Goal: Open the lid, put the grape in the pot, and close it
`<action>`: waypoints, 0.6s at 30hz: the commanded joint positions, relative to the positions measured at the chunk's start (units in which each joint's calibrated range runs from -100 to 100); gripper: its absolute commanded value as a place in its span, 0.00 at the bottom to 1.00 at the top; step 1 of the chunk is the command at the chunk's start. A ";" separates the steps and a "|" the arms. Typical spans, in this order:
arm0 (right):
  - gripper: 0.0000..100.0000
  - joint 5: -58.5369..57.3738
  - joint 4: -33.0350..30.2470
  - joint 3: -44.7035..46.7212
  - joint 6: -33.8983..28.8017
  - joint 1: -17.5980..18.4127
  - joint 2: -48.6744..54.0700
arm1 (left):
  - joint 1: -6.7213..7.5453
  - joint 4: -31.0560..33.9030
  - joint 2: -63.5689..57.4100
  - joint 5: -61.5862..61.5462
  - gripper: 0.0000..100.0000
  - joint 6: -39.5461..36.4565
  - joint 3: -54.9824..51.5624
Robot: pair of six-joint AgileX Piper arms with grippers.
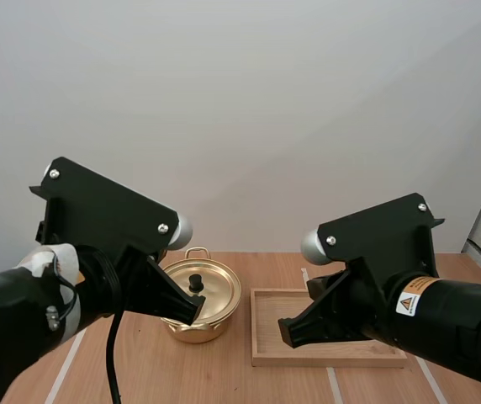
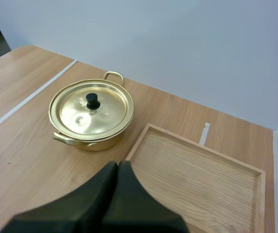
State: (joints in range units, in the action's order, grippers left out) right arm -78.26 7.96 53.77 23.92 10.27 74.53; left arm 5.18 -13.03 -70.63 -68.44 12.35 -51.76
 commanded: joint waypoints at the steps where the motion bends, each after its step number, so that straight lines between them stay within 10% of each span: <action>1: 0.00 4.85 0.01 -0.03 -1.67 -1.94 0.55 | -1.40 0.97 -2.62 12.42 0.00 -4.49 -7.62; 7: 0.00 8.29 0.01 1.95 -1.79 -4.12 4.12 | -5.64 0.84 -7.16 29.04 0.00 -8.79 -17.02; 18: 0.00 32.81 0.28 10.05 -1.89 -6.97 19.38 | -5.90 1.57 -13.29 34.61 0.00 -8.73 -18.44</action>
State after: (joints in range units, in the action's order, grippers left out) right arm -54.55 8.10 62.71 22.08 3.58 90.30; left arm -0.60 -11.80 -83.20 -35.41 4.07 -69.81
